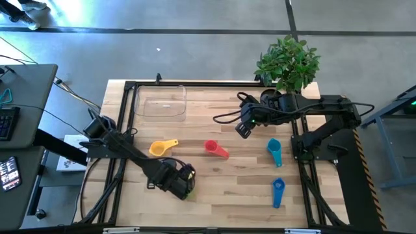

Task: Nest measuring cups in basket
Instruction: Stack the violet measuring cup on top of the green measuring cup

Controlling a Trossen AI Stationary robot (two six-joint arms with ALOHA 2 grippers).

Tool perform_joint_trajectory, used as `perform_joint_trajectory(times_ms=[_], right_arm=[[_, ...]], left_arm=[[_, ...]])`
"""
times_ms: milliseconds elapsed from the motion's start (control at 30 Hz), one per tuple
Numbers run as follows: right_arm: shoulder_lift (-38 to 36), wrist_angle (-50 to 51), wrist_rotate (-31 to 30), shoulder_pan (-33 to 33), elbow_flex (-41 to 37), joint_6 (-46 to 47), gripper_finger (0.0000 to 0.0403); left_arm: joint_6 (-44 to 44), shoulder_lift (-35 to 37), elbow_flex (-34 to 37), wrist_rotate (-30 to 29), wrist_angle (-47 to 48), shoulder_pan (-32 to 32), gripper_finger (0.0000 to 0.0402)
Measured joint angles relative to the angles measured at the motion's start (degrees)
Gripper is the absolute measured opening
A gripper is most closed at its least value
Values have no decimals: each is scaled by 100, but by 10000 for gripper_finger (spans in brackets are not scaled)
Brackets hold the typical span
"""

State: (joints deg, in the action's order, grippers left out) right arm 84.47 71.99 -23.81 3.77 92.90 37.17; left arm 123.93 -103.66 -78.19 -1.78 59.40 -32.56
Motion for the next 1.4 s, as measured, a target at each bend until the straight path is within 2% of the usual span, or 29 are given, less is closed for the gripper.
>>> perform_joint_trajectory(times_ms=[367, 867, 1133, 1400], right_arm=[[0, 0, -4, 0, 0, 2, 114], [-2, 1, 49, 0, 0, -13, 114], [-2, 60, 1017, 25, 0, 4, 114], [109, -21, 1541, 353, 0, 140, 114]], left_arm=[[-204, -404, -2, 71, -342, -3, 95], [-459, -557, -2, -342, -1031, 293, 94], [-867, -557, -2, -407, -1242, 385, 90], [-902, -557, -2, -404, -1636, 298, 90]])
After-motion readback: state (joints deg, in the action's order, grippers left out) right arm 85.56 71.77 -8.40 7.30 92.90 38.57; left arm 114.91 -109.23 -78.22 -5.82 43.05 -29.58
